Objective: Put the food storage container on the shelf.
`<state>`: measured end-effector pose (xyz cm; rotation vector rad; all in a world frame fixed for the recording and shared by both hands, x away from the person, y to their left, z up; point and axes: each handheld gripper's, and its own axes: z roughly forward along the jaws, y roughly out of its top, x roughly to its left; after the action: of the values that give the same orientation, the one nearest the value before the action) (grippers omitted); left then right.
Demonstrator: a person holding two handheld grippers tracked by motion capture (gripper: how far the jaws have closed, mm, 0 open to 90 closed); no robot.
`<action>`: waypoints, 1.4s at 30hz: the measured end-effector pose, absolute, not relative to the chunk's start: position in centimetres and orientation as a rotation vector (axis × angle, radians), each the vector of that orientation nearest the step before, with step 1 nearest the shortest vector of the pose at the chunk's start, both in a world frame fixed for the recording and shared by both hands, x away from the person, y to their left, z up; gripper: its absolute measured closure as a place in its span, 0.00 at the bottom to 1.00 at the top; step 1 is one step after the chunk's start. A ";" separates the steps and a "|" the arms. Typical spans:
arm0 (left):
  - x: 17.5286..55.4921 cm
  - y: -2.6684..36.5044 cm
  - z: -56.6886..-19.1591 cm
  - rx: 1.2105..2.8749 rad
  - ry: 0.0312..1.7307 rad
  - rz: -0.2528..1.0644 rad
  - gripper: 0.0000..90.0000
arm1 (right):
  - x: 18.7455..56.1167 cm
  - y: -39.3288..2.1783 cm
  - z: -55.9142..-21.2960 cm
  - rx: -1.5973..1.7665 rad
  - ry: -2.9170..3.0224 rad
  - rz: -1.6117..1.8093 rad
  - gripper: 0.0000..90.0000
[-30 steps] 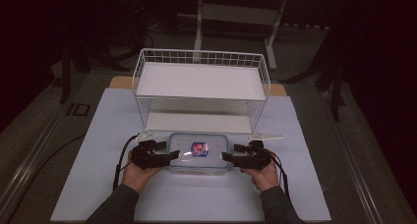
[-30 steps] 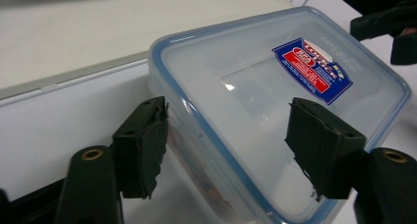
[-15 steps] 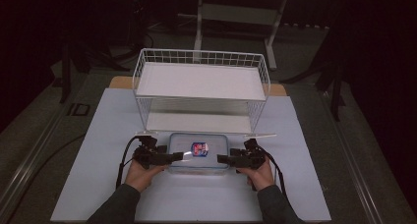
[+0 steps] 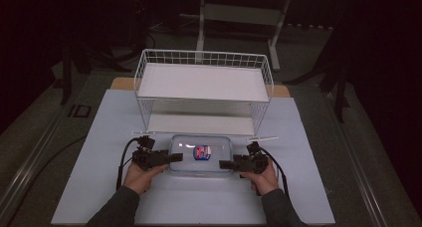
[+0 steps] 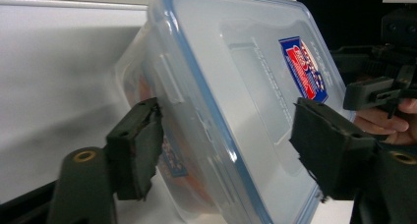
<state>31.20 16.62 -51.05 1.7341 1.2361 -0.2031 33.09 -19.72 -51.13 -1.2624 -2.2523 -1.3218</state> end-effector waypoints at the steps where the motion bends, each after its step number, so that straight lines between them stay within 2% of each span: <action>1: 31.0 16.7 -50.9 1.734 1.233 -0.198 0.36 | 32.9 -19.8 -51.0 -1.254 -2.263 -1.320 0.27; 9: 29.1 17.0 -50.1 1.759 1.191 -0.132 0.46 | 31.6 -20.8 -50.7 -1.262 -2.213 -1.351 0.45; 13: 28.7 17.0 -50.0 1.766 1.183 -0.120 0.48 | 31.8 -21.2 -51.0 -1.287 -2.127 -1.405 0.49; 22: 28.6 16.9 -49.9 1.784 1.168 -0.099 0.48 | 32.5 -20.9 -51.3 -1.290 -2.109 -1.439 0.40; 24: 28.5 16.9 -49.9 1.793 1.162 -0.095 0.48 | 32.5 -21.0 -51.2 -1.288 -2.108 -1.436 0.42; 27: 28.3 16.8 -49.8 1.795 1.160 -0.093 0.48 | 32.3 -21.5 -50.8 -1.283 -2.105 -1.447 0.52; 42: 26.6 17.0 -49.8 1.760 1.154 -0.097 0.54 | 30.4 -22.0 -50.5 -1.233 -2.144 -1.470 0.57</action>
<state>26.62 17.05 -49.81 1.7603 1.1538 -0.0972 30.44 -21.97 -50.49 -1.2325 -2.1437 -1.4701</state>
